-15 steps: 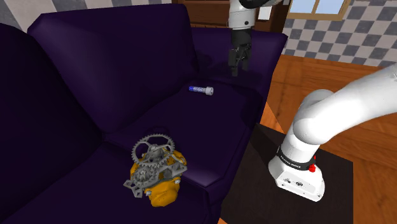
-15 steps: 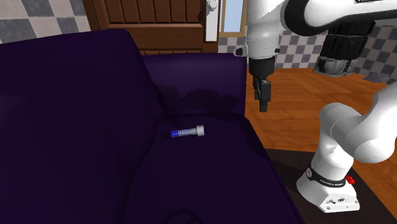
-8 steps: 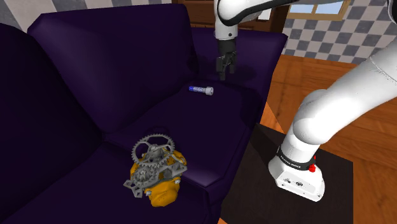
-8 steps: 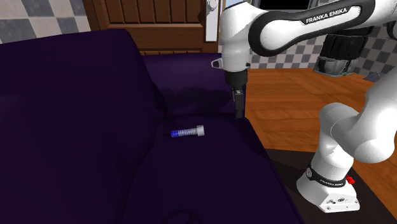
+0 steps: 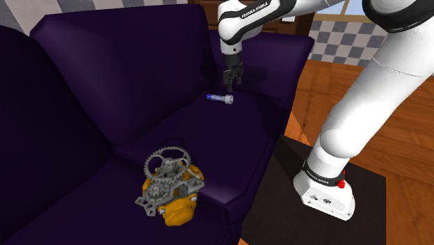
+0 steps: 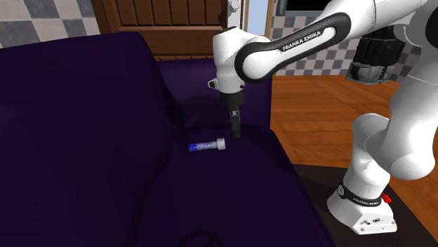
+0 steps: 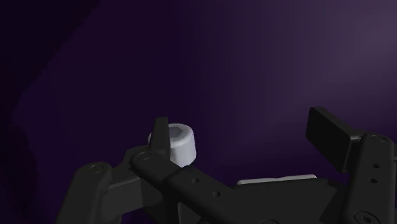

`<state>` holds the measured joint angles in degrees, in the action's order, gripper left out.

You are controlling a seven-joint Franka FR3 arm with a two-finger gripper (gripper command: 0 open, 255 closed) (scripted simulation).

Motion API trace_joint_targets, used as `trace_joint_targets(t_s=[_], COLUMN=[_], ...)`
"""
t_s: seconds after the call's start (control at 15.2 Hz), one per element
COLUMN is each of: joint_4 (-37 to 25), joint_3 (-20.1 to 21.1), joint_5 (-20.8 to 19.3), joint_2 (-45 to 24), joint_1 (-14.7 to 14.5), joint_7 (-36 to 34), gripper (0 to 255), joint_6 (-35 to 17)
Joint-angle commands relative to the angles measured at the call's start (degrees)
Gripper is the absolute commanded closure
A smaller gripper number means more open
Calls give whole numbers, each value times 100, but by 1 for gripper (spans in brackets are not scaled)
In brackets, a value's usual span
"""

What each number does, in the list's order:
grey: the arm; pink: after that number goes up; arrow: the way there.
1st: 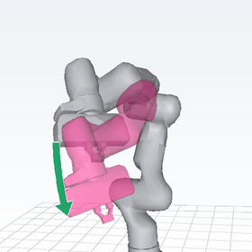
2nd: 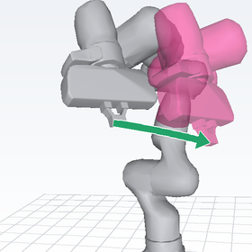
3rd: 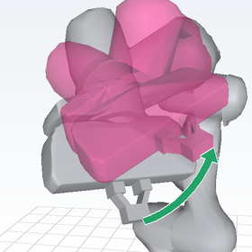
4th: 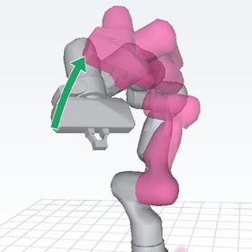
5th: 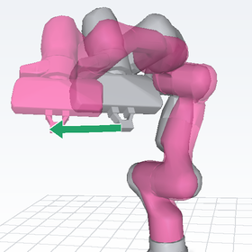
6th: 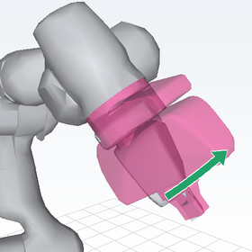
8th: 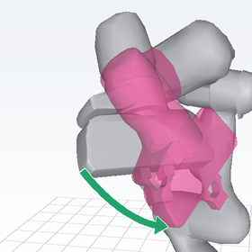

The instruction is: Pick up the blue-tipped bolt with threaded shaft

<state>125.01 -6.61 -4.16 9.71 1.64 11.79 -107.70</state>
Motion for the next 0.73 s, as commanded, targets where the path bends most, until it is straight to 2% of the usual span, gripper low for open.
trace_joint_targets(t_s=[0.0,0.59,0.66], joint_4=[-260,-1770,-1733], joint_3=[-34,-87,-86], joint_5=[-24,-35,-34], joint_2=[-427,-2342,-2373], joint_1=[12,92,94], joint_7=[113,532,528], gripper=[0,0,0], joint_6=[-185,-665,-733])
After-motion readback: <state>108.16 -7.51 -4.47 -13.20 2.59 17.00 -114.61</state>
